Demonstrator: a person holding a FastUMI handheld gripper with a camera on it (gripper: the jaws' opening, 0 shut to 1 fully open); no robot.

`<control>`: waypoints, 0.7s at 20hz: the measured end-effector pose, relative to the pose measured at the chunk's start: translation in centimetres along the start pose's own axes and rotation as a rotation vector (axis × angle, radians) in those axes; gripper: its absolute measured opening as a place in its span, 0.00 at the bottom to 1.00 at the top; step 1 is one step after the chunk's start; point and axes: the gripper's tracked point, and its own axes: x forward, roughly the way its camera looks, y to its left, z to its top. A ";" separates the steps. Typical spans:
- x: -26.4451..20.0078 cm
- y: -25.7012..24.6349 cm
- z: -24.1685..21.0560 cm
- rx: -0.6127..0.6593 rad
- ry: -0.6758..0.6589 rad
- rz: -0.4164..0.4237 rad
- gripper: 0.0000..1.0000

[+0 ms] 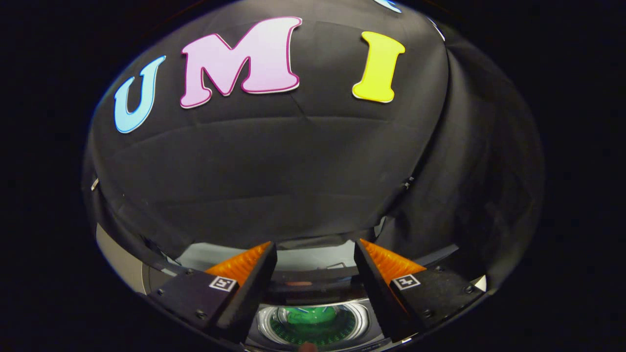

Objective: Put the clothes into the washing machine and then close the washing machine lid.

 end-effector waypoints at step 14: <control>-4.0 -0.9 -3.1 -0.005 -0.057 -0.035 1.00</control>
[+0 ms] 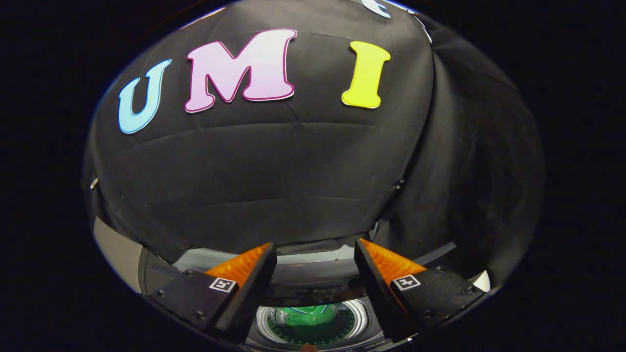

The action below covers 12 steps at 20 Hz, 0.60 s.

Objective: Put the clothes into the washing machine and then close the washing machine lid.

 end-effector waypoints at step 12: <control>-1.2 0.0 -3.9 -0.022 0.074 0.013 1.00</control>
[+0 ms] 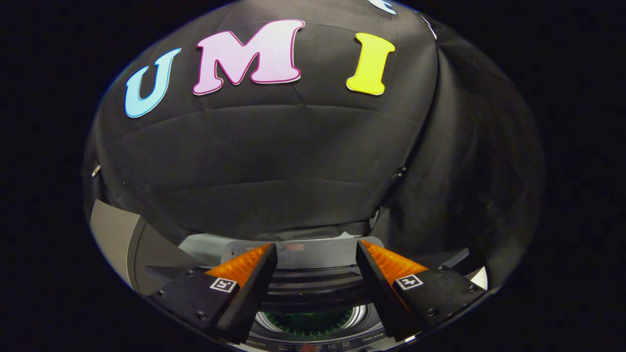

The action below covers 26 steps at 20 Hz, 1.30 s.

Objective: Put the clothes into the washing machine and then close the washing machine lid.

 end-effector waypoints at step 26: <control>-1.1 0.8 -3.9 0.021 0.081 0.002 1.00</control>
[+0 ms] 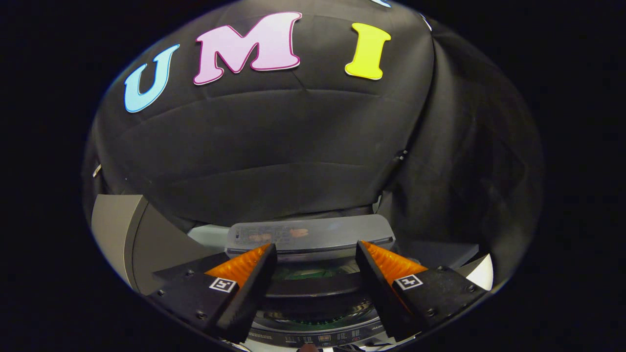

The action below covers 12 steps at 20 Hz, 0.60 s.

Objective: Put the clothes into the washing machine and then close the washing machine lid.

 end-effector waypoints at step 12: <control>0.0 0.0 -3.1 -0.012 0.068 -0.002 0.99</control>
